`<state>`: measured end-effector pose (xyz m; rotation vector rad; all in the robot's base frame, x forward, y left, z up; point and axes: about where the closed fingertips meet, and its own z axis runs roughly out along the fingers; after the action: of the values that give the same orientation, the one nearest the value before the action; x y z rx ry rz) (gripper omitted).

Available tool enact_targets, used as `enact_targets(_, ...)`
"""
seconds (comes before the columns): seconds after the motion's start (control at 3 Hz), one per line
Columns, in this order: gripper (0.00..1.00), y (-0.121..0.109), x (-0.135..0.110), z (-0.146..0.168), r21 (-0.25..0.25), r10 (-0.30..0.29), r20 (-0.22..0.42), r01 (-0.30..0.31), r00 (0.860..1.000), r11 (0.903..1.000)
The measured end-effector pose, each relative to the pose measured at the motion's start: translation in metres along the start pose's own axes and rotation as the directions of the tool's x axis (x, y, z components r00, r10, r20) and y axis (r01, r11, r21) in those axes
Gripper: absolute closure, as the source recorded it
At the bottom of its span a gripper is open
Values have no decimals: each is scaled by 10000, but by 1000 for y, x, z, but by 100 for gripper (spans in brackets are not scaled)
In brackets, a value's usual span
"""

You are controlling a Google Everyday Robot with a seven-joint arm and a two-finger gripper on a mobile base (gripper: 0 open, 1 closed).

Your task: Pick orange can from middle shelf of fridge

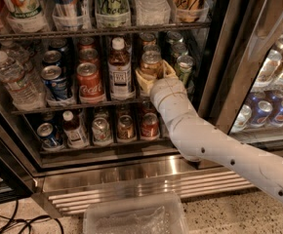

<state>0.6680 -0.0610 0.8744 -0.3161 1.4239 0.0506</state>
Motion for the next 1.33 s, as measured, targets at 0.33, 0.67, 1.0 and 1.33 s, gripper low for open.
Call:
enact_targets(0.33,100,-9,-28,-4,-244,-30,4,30,10000,9997)
enact_targets(0.67,100,-19,-36,-19,-528,-391,-611,359,9974,9980)
enact_targets(1.0,100,-11,-21,-50,-1384,-918,-2014,645,9752,9883)
enact_targets(1.33,100,22,-12,-78,-2560,-1023,-3244,168,9404,9665)
